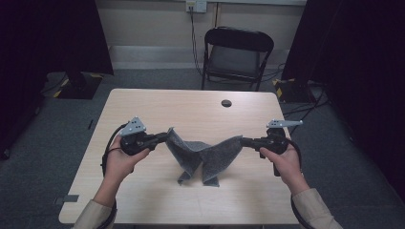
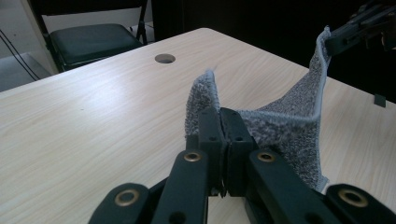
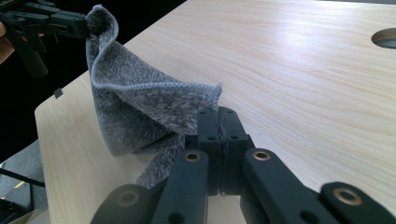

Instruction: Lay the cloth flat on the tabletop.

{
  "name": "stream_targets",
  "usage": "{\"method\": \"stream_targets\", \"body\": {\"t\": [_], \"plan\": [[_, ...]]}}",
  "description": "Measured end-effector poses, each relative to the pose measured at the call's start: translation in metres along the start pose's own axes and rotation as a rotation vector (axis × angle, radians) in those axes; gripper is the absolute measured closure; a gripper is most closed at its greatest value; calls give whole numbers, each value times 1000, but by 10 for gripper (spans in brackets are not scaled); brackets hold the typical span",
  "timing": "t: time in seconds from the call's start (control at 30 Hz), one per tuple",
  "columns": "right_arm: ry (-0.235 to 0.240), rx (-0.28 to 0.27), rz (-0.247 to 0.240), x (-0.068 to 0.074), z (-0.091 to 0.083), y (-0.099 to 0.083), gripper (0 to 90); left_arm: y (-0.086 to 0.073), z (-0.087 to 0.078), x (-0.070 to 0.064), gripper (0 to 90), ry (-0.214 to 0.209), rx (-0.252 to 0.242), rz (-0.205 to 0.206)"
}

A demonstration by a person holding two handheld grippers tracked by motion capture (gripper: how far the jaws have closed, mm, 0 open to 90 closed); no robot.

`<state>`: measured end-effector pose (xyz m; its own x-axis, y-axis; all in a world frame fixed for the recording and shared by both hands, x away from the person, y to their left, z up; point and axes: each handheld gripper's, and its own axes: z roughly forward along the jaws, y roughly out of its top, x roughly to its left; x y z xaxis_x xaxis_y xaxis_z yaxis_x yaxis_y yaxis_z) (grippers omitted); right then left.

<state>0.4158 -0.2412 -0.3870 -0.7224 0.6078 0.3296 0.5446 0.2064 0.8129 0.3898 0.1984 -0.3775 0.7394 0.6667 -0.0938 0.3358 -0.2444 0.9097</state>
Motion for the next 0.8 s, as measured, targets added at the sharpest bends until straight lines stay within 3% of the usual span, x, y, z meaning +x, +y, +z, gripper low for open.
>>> {"method": "stream_targets", "body": {"t": [0.23,0.43,0.6,0.8], "plan": [[-11,11,52,-11,6,-3,899,4,3,13,885,40,13,-21],[-18,36,76,-25,20,5,898,9,22,28,885,46,42,-23],[-21,46,127,-43,33,12,898,9,38,46,884,62,71,-52],[-73,66,166,-61,50,13,898,7,55,63,881,89,76,-85]]}}
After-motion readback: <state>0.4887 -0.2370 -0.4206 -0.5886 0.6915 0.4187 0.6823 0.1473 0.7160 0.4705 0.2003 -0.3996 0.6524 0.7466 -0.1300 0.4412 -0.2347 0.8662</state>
